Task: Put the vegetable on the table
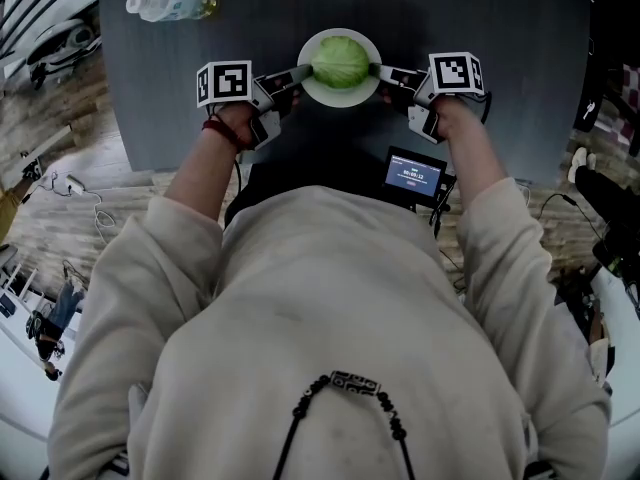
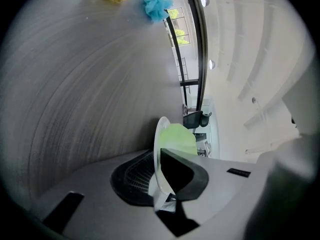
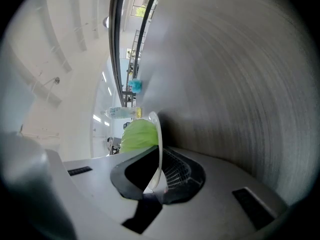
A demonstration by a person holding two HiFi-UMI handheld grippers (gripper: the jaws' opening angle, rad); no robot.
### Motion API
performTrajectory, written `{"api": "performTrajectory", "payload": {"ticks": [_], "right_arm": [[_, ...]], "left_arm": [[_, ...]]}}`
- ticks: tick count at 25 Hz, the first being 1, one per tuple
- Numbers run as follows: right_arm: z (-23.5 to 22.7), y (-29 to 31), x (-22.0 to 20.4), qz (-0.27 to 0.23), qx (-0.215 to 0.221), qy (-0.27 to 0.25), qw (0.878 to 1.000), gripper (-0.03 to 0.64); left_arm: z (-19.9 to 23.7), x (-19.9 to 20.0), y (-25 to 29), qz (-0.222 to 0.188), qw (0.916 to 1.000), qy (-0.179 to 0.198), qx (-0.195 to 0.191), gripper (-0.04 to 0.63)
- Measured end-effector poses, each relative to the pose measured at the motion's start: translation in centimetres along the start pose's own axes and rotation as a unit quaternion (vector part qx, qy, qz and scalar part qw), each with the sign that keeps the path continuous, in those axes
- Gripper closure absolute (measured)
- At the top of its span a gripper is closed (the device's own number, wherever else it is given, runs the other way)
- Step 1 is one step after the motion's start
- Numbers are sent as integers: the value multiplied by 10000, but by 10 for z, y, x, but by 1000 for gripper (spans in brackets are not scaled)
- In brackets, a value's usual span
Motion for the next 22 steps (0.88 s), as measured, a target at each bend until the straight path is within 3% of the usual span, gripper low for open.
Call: {"api": "performTrajectory", "payload": {"ticks": [16,22], "right_arm": [[-1,-2,2,-56,-402,150,9991,588],[-4,-4,2,-104,-562,169,9982,581]], "left_arm": [[-3,-2,5,181,9993,229,235,523],[-7,-2,2,140,9993,312,126,441]]}}
Point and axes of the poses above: the fingertips, and each gripper's own axes: y forward along the fingers, z to its left, x out of its top, the point moved 2 cm from there along -y, backward along the fingers, and after that the axes turned 15 degrees about -x, right-handed, at the moved point
